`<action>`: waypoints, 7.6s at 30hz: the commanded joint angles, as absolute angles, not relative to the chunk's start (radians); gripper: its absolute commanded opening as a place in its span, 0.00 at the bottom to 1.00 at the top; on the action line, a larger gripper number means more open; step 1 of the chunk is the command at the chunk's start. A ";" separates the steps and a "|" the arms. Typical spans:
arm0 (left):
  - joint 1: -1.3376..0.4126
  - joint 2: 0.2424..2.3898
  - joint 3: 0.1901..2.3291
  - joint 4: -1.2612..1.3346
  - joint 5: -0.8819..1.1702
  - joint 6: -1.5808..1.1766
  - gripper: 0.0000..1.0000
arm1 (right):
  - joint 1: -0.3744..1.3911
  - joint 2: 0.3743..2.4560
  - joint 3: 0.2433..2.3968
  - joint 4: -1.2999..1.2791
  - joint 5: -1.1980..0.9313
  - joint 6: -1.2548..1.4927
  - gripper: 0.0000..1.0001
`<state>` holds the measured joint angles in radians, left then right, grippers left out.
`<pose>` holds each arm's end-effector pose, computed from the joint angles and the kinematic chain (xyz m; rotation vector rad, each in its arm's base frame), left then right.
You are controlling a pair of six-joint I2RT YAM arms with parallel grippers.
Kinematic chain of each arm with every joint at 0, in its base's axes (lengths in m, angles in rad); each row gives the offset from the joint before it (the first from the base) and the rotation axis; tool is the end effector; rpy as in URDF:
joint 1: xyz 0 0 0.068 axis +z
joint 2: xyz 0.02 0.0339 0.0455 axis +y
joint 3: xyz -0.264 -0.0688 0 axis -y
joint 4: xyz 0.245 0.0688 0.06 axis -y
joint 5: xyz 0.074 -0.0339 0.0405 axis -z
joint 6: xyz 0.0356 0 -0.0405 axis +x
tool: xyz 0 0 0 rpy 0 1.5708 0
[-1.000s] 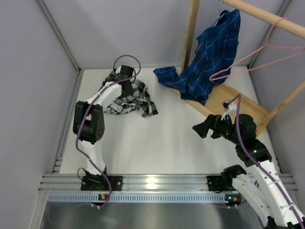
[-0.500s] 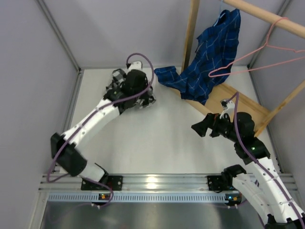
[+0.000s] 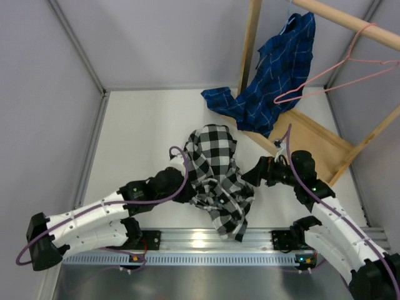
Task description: Place the shirt on the hanger
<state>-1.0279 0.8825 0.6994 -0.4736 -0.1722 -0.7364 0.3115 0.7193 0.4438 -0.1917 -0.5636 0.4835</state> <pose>0.1036 -0.1600 0.2652 0.2404 2.3178 -0.7563 0.1526 0.0691 0.2316 -0.1921 2.1204 1.0590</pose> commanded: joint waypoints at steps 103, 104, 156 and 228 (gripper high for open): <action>-0.835 1.464 1.059 -0.077 -0.228 -0.755 0.00 | 0.479 1.089 0.980 -0.645 0.135 0.227 0.12; -0.818 1.518 1.060 -0.077 -0.150 -0.755 0.00 | 0.479 1.089 0.973 -0.644 0.129 0.233 0.17; -0.535 1.371 0.890 -0.345 -0.100 -0.658 0.98 | 0.617 0.673 0.626 -0.238 0.221 0.158 0.00; -1.005 1.512 1.186 -0.370 -0.522 -0.569 0.72 | 0.614 1.402 1.131 -0.417 0.044 0.365 0.03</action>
<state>-0.9981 1.5021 1.1400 -0.3794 -0.5514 -0.5770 0.6231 1.4021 1.0702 -0.4122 0.0402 0.3531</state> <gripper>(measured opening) 0.729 0.039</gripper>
